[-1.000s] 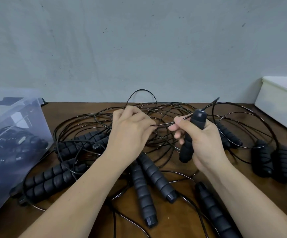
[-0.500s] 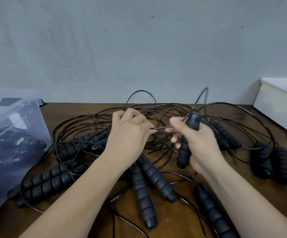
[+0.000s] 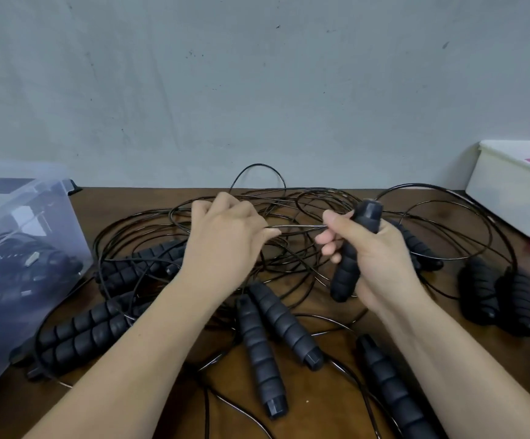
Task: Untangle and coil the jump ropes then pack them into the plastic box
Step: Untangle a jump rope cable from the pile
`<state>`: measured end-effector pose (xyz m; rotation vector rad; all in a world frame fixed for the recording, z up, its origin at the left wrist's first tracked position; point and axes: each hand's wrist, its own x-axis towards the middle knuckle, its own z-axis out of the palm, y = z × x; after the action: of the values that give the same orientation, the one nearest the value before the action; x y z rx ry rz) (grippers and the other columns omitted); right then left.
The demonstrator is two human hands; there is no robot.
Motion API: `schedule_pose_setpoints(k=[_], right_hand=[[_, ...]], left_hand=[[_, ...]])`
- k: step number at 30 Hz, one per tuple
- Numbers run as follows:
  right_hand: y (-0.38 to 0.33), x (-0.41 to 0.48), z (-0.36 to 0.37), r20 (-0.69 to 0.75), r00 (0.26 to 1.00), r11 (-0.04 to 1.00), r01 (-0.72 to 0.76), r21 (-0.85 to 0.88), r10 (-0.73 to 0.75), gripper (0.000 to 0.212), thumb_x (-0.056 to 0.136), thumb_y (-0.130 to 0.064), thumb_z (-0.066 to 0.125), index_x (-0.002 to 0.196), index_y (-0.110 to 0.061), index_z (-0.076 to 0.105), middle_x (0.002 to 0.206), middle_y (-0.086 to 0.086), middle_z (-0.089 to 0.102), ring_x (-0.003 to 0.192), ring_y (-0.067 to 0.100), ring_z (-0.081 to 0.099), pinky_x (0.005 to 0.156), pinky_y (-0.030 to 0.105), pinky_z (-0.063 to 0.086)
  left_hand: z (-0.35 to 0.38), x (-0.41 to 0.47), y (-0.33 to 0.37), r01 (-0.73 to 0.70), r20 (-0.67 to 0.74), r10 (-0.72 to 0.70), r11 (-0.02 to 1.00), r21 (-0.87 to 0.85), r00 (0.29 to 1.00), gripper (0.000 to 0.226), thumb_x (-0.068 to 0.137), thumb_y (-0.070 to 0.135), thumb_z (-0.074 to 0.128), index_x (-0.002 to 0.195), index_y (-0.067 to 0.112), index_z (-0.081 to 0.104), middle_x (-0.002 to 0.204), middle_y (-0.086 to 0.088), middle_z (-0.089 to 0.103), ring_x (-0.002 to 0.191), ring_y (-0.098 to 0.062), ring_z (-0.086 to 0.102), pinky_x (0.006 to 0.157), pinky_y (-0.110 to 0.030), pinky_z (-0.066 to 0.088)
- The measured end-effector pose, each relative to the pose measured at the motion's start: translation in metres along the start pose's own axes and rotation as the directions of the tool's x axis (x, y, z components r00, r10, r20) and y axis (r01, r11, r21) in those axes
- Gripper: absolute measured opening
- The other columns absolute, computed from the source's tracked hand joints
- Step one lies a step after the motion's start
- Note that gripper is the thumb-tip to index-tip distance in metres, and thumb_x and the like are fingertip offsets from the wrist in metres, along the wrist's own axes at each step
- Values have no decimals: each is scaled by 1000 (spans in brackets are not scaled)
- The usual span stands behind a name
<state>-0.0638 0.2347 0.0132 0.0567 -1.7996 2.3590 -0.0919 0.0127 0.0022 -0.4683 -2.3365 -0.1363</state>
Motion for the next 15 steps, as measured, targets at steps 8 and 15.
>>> schedule_pose_setpoints(k=[8, 15], right_hand=[[2, 6, -1, -76, 997, 994, -13, 111, 22, 12, 99, -14, 72, 95, -3, 73, 84, 12, 78, 65, 17, 67, 52, 23, 49], [21, -2, 13, 93, 994, 998, -58, 16, 56, 16, 92, -10, 79, 97, 3, 72, 79, 20, 72, 57, 21, 59, 47, 27, 43]], left_hand=[[7, -3, 2, -81, 4, 81, 996, -30, 997, 37, 104, 46, 57, 76, 25, 69, 86, 13, 64, 97, -21, 56, 86, -46, 39], [8, -6, 29, -174, -10, 174, 984, -35, 985, 29, 98, 29, 53, 71, 21, 63, 76, 6, 55, 85, -24, 55, 77, -46, 42]])
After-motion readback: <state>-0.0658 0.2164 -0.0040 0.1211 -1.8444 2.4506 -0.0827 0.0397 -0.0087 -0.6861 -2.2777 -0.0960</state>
